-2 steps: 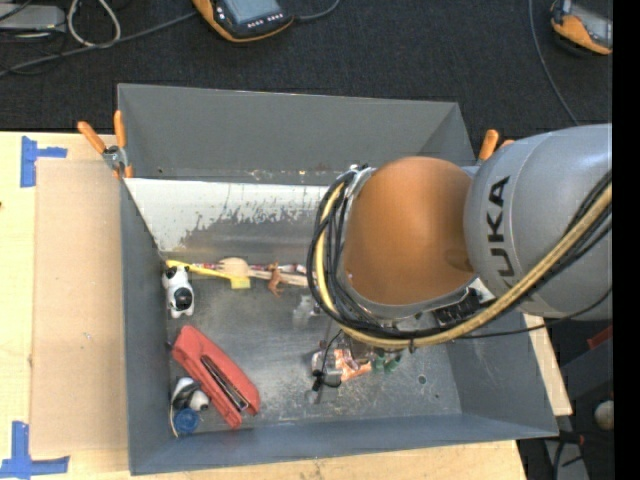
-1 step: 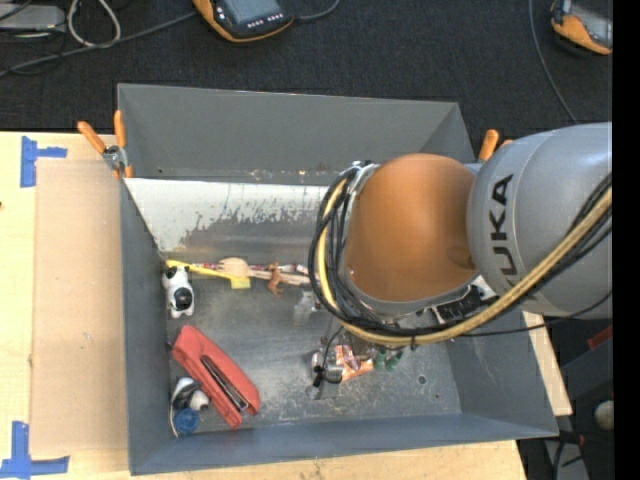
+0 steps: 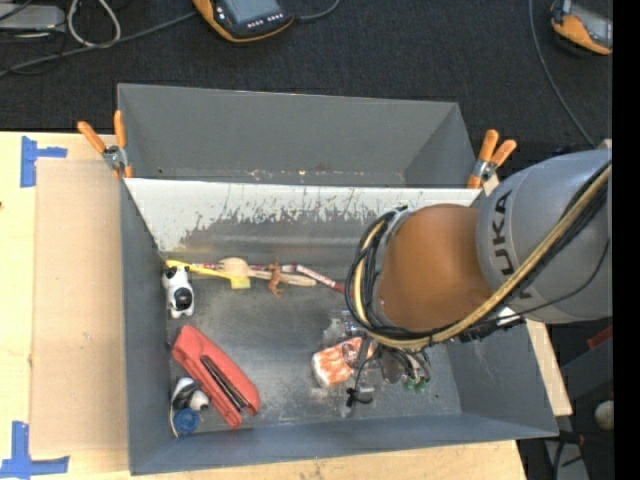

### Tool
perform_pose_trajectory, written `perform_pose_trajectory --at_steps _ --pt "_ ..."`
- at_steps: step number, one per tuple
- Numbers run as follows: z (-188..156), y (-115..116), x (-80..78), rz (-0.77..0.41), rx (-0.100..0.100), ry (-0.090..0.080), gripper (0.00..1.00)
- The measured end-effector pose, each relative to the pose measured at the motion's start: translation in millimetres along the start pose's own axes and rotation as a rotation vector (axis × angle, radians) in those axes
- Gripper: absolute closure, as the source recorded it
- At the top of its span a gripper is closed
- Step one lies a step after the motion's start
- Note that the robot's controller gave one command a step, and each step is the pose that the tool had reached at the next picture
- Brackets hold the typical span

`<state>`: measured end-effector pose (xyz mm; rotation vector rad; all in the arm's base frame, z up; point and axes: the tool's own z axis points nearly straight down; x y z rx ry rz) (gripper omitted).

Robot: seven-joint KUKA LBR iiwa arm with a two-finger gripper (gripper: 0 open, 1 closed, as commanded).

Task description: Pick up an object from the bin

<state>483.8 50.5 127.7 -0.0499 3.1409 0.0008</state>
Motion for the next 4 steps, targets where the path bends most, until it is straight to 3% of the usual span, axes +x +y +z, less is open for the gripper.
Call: perform_pose_trajectory --at_steps 1,2,3,4 --pt "-4 -52 -36.7 -0.089 -0.001 -0.016 0.00" --pt "14 -50 -37.3 -0.068 -0.003 0.006 0.00" --pt "61 -36 -29.9 -0.200 -0.004 -0.006 0.00" --pt "58 -41 -28.2 -0.128 -0.003 -0.001 1.00"
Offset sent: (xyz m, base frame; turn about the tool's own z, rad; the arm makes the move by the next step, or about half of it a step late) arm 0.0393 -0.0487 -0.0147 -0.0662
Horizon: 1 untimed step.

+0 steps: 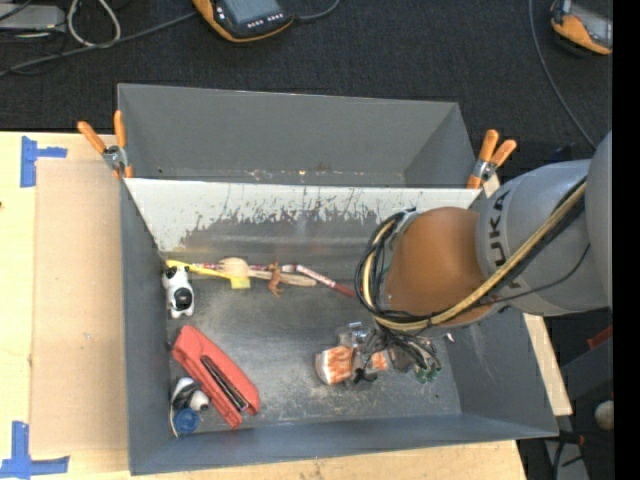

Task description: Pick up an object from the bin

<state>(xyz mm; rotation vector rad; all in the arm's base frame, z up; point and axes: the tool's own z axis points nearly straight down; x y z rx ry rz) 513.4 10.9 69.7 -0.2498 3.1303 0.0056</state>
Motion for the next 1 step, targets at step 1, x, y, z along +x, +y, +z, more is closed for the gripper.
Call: perform_pose_trajectory --at_steps 1 --pt "-0.5 0.0 0.1 0.001 0.000 0.000 1.00"
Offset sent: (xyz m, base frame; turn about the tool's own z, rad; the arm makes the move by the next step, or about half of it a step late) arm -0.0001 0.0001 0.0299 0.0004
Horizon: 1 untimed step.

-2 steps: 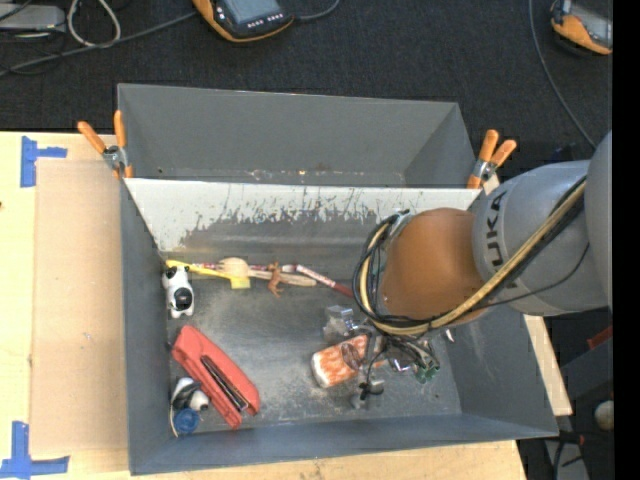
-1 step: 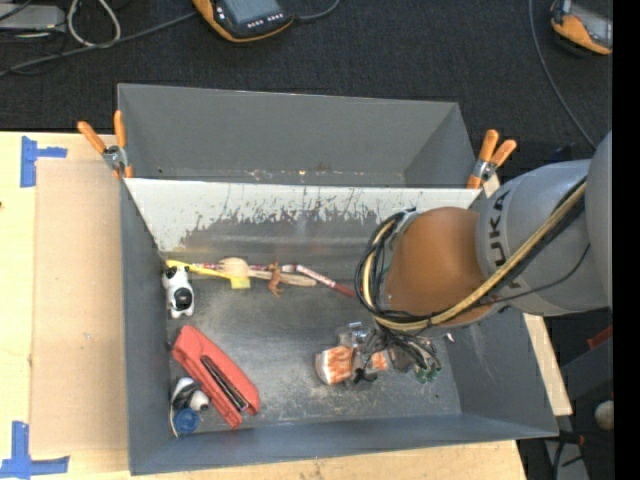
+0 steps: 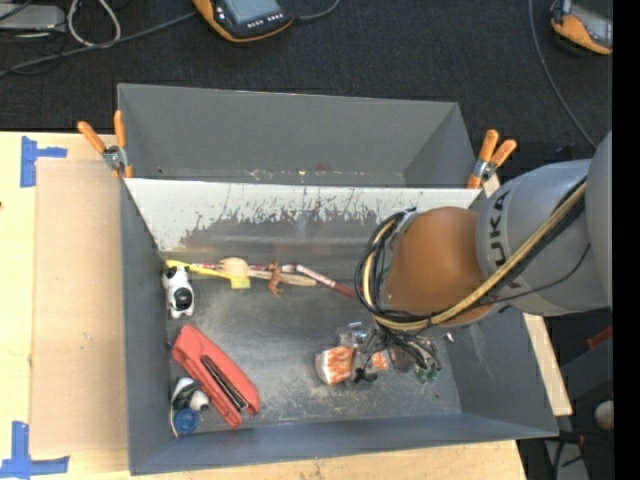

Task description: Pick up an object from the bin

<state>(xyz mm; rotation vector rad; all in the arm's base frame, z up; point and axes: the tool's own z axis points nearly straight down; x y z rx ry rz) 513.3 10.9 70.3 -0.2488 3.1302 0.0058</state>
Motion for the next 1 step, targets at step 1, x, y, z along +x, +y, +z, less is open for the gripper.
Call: perform_pose_trajectory --at_steps 1 --pt "-16.6 0.6 1.0 0.002 -0.001 0.003 1.00"
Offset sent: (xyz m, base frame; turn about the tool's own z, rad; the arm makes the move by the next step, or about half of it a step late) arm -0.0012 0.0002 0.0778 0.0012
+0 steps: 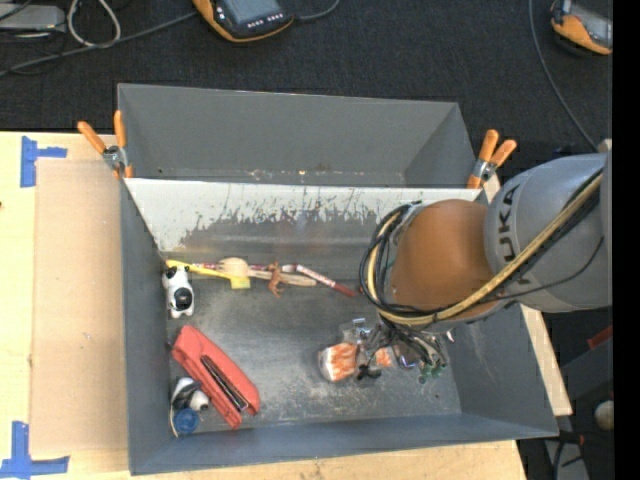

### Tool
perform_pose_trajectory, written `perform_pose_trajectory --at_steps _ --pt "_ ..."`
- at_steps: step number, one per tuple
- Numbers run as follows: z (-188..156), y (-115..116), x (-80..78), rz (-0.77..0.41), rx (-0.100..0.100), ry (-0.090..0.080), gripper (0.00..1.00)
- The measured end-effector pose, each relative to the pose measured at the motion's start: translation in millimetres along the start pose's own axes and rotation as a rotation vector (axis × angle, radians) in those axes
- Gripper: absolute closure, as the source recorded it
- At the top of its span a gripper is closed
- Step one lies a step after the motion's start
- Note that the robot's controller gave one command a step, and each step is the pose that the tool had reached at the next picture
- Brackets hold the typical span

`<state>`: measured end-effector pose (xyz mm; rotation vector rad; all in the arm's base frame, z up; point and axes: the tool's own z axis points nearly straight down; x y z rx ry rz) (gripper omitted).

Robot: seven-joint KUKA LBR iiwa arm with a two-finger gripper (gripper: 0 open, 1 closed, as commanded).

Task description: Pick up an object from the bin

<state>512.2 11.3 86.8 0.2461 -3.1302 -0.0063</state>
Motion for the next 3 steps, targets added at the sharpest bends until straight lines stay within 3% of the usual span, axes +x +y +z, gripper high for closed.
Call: perform_pose_trajectory --at_steps 1,2,3 --pt "-41 1 1.1 0.001 -0.001 0.005 1.00" --pt "-59 1 0.5 0.003 -0.001 0.003 1.00" --pt "-85 2 2.8 0.003 -0.003 0.014 1.00"
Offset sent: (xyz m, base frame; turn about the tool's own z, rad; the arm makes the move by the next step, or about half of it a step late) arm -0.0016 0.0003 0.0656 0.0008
